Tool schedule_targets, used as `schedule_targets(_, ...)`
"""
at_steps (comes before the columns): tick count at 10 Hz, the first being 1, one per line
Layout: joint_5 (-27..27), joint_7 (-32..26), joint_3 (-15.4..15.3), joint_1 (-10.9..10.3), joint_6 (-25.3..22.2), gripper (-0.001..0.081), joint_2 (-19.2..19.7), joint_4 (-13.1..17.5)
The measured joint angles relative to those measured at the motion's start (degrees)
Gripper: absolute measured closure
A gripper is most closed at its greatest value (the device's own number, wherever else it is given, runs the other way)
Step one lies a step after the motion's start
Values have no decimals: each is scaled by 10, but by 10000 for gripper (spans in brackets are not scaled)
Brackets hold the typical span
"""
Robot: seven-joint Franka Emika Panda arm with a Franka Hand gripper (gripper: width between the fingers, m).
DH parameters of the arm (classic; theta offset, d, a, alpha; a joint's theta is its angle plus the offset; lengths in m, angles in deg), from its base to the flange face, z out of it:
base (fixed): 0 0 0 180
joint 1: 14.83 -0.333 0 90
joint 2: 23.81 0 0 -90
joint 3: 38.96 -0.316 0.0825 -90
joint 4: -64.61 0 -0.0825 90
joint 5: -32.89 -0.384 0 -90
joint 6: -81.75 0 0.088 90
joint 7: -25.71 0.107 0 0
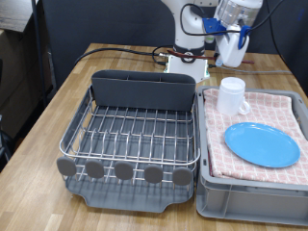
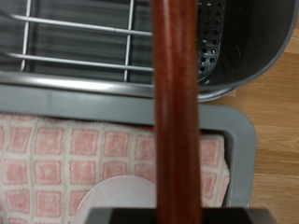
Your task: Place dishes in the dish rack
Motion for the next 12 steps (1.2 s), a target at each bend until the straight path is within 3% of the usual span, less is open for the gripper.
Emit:
schedule_targets(3,-5,-44,59,1,30,721,-54,-57)
schedule_targets(6,1,-76,108,9,28,721,-105,-91)
schedule_targets(9,-7,-134,166,9,14,721,-125,-97)
schedule_targets(12,-15,-151,177,6,11,721,-122,-90)
